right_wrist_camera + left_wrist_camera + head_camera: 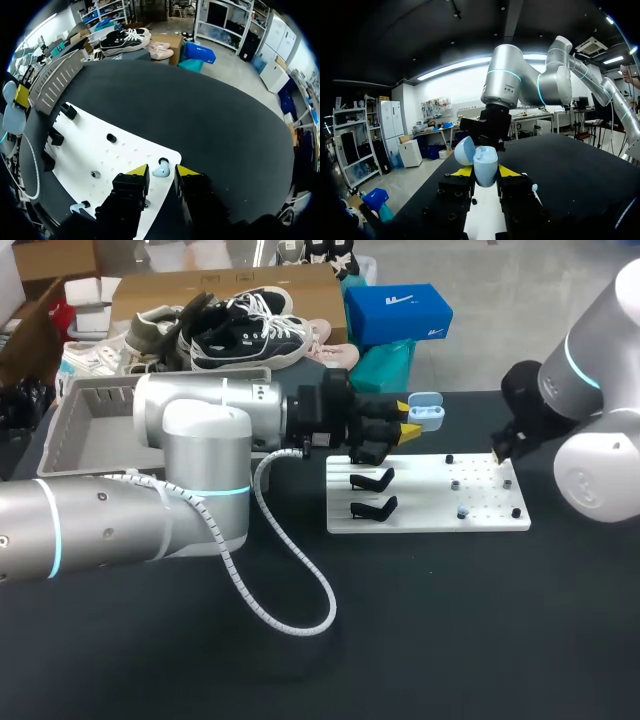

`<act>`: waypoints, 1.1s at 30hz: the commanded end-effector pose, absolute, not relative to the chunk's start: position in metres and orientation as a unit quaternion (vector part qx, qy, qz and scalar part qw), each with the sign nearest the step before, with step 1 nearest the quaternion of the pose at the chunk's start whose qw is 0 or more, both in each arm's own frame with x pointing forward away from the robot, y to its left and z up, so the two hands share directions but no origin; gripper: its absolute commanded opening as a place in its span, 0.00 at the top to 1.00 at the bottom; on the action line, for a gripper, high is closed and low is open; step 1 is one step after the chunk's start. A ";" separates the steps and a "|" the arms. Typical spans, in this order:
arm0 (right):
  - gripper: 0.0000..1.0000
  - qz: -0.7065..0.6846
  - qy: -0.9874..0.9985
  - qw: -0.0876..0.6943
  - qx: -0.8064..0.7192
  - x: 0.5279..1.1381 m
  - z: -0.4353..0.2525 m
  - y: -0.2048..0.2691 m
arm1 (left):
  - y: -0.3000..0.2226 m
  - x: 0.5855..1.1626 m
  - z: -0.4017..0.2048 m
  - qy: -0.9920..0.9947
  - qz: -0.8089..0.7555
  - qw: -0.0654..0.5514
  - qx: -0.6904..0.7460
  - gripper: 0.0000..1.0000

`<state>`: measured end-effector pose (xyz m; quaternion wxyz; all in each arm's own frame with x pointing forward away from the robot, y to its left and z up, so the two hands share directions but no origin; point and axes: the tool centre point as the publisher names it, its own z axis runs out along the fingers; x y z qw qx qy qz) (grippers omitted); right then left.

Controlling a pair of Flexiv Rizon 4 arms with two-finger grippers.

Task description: Pick up each earbud case from the left stands, insert the matching earbuds, close the lid, and place the case in the box.

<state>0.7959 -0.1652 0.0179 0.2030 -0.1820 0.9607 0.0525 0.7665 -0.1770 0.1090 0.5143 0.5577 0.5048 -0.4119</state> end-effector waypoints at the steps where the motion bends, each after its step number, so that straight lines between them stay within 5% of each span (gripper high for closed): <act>1: 0.74 0.048 0.961 0.206 -0.178 0.794 0.018 -0.162 | -0.177 0.767 0.108 0.504 -0.412 0.515 0.557 1.00; 7: 0.88 0.047 0.962 0.207 -0.174 0.794 0.018 -0.162 | -0.177 0.767 0.108 0.504 -0.412 0.515 0.557 1.00; 9: 1.00 0.046 0.962 0.206 -0.173 0.793 0.019 -0.161 | -0.177 0.767 0.108 0.504 -0.412 0.515 0.557 1.00; 33: 1.00 0.010 0.952 0.218 -0.214 0.709 0.091 -0.116 | -0.177 0.767 0.108 0.504 -0.412 0.515 0.557 1.00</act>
